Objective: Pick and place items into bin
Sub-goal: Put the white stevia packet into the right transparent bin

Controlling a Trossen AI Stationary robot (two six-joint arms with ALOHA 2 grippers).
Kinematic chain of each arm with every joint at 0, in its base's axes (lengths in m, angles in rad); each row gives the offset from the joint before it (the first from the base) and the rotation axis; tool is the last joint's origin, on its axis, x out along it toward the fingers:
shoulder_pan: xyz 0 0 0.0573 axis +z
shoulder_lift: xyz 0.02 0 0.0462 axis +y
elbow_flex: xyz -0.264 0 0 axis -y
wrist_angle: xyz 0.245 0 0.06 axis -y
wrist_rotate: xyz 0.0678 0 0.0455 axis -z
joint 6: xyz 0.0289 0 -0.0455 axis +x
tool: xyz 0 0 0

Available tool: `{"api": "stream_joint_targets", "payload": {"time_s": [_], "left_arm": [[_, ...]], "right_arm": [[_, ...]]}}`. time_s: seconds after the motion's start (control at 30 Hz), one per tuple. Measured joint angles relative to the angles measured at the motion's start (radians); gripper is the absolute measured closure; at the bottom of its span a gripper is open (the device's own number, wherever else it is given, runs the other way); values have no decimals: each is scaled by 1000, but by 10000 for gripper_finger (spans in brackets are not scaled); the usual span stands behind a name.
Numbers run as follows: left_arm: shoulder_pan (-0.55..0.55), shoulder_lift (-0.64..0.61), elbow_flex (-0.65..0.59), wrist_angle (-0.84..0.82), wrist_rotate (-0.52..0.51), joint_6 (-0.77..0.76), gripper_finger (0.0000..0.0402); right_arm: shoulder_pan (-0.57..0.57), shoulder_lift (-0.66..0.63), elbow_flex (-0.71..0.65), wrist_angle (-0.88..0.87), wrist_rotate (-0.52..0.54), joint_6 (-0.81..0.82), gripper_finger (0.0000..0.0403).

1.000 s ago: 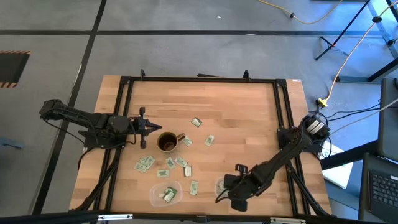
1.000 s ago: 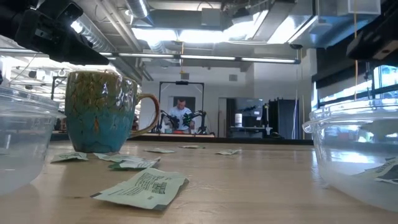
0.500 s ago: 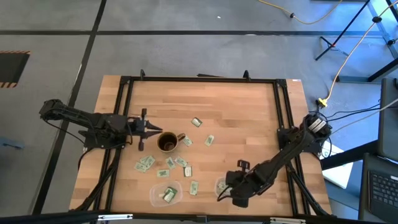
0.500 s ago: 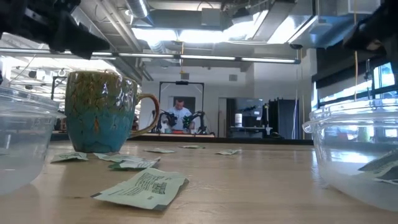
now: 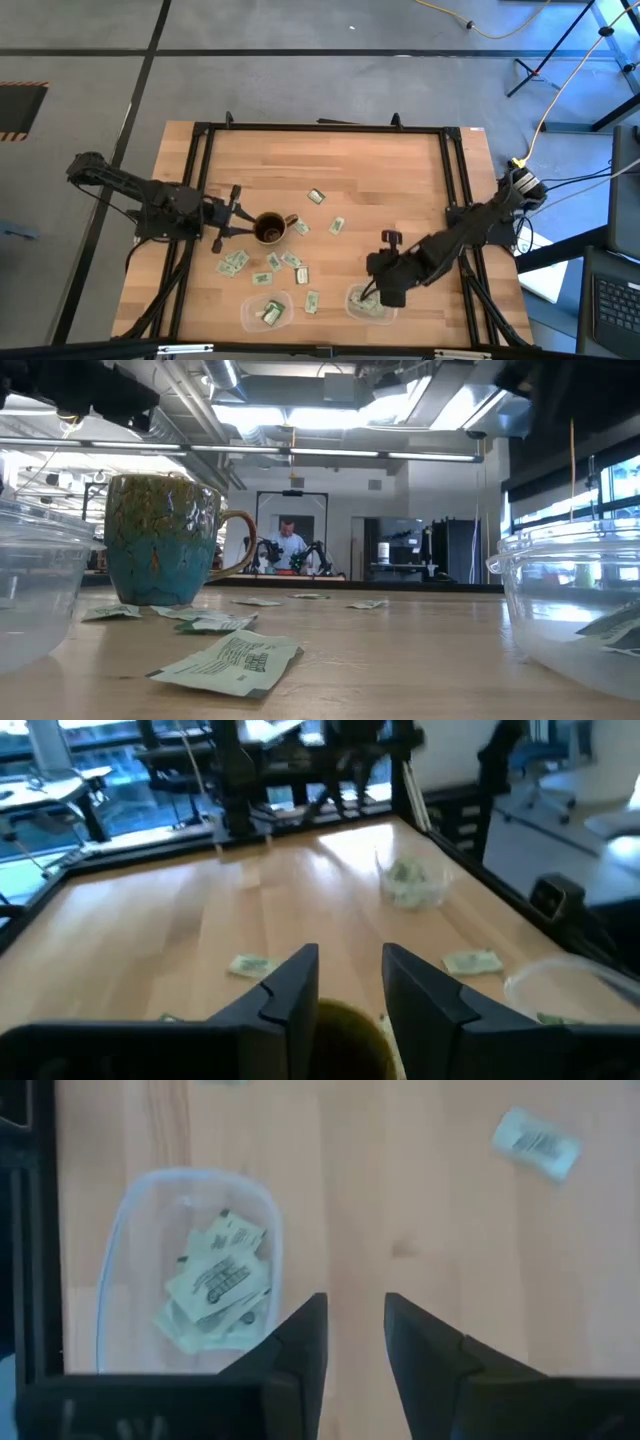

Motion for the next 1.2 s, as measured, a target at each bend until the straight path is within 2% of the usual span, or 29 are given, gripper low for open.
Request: {"api": "stream_joint_targets", "payload": {"time_s": [0.17, 0.4, 0.6, 0.77, 0.83, 1.0, 1.2], "left_arm": [[-72, 106, 47, -49, -25, -63, 294], [-189, 274, 226, -359, -95, -277, 302], [-294, 371, 386, -516, -94, -418, 305], [-353, 459, 463, -684, -95, -631, 305], [-371, 499, 467, -743, -92, -721, 305], [-394, 601, 467, -830, -80, -852, 309], [-391, 717, 468, -831, -87, -877, 322]], "right_arm": [[-94, -65, 0, 4, 1, -129, 298], [-231, -116, 0, 20, -69, -288, 298], [-323, -124, -23, 74, -162, -402, 298], [-422, -169, -204, 353, -411, -493, 298], [-456, -197, -294, 491, -469, -506, 298], [-522, -259, -500, 758, -480, -527, 298], [-542, -275, -698, 1155, -484, -534, 298]]}}
